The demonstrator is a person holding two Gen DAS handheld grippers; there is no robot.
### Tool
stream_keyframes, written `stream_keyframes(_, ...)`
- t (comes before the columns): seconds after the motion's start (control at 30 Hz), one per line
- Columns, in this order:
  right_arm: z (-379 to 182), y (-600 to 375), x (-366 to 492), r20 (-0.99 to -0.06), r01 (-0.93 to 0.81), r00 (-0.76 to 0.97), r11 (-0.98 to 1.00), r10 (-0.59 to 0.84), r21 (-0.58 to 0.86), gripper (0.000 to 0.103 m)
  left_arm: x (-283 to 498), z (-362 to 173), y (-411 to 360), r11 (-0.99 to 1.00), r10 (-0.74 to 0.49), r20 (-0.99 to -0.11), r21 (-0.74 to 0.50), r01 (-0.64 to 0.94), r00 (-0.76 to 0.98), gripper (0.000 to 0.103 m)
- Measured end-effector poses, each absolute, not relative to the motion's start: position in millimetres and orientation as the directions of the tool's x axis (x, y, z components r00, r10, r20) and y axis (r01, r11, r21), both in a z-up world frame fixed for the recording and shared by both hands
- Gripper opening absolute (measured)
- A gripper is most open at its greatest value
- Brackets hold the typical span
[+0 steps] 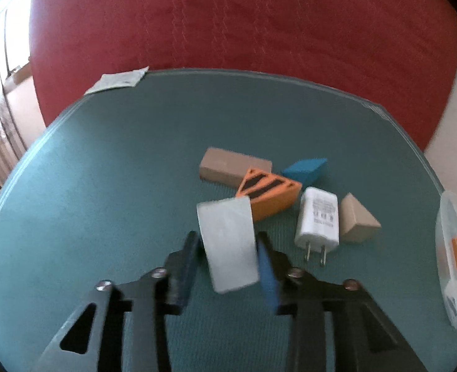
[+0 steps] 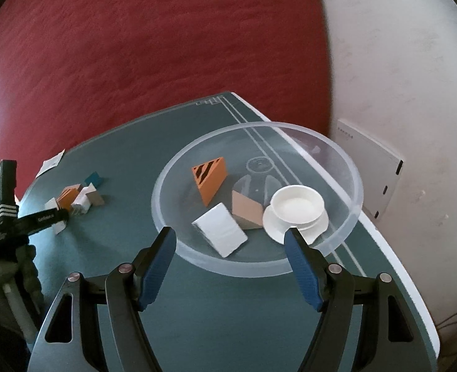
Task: Organize rigid objects
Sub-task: 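Lift the white tile with the left tool while the right tool grasps the tan triangle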
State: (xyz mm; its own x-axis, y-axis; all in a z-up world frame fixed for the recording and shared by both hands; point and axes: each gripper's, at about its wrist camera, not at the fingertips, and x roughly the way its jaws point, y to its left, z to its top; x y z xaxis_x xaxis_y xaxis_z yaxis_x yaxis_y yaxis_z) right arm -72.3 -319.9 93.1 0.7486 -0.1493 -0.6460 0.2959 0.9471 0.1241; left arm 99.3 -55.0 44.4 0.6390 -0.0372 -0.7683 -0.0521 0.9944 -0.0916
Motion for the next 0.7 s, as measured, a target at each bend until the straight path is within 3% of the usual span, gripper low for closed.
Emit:
stream_keyframes(0.47, 101, -284, -57, -0.641, 0.222, 0.762, 0.968, -0.094, 0.121, 0.073, 74, 49, -25, 0.99, -0.07, -0.751, -0.131, -0.045, 0.657, 0.035)
stream_keyframes(0.7, 101, -240, -26, -0.675, 0.056, 0.736, 0.988, 0.055, 0.142, 0.073, 68, 49, -14, 0.988, -0.055, -0.735, -0.136, -0.068, 0.675, 0.035)
